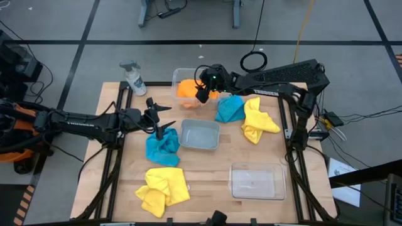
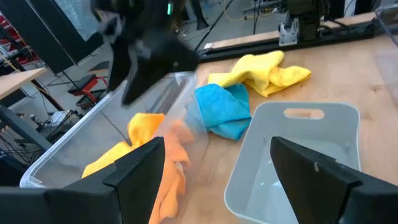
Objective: Sort microfiber towel by color & place in baskets
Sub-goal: Put the bottom blue microfiber towel into the grey bin
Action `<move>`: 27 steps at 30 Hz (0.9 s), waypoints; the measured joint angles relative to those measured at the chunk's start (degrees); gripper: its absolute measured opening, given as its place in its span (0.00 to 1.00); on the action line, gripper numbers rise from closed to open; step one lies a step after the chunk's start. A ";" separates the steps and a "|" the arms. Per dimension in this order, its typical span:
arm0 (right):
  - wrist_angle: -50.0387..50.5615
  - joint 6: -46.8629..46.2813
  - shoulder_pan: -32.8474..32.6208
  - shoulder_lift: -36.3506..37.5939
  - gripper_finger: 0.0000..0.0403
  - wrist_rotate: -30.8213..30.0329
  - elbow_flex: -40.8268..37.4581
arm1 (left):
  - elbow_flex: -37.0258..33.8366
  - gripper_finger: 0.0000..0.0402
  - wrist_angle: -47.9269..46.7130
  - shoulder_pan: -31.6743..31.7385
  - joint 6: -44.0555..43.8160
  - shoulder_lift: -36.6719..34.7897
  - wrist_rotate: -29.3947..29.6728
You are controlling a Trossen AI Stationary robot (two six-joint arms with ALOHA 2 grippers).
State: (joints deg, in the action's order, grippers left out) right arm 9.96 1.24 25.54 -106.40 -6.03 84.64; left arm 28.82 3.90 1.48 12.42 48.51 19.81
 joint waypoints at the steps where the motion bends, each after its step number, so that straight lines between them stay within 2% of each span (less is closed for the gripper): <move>1: 1.08 -0.25 -0.59 1.24 0.63 0.01 0.00 | 0.00 0.74 -0.41 0.00 0.02 0.00 -0.02; 7: 11.28 -0.79 -6.39 9.65 0.59 -0.49 0.00 | 0.00 0.74 -0.88 -0.04 -0.05 0.00 -0.33; 14: 21.12 -5.04 -18.14 15.60 0.53 -6.15 -2.27 | -0.02 0.74 -10.84 -1.70 -4.11 -1.28 -4.80; 22: 18.72 -10.59 -31.53 17.39 0.50 -12.21 -12.72 | -0.02 0.74 -19.20 -4.47 -15.82 -2.51 -7.02; 27: 6.09 -11.84 -36.77 17.37 0.50 -15.20 -19.75 | -0.02 0.74 -23.32 -6.62 -21.91 -2.49 -7.96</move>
State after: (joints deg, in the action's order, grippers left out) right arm 16.06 -10.60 -11.23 -89.03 -21.23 64.89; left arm 28.80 -19.42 -5.14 -9.49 46.02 11.85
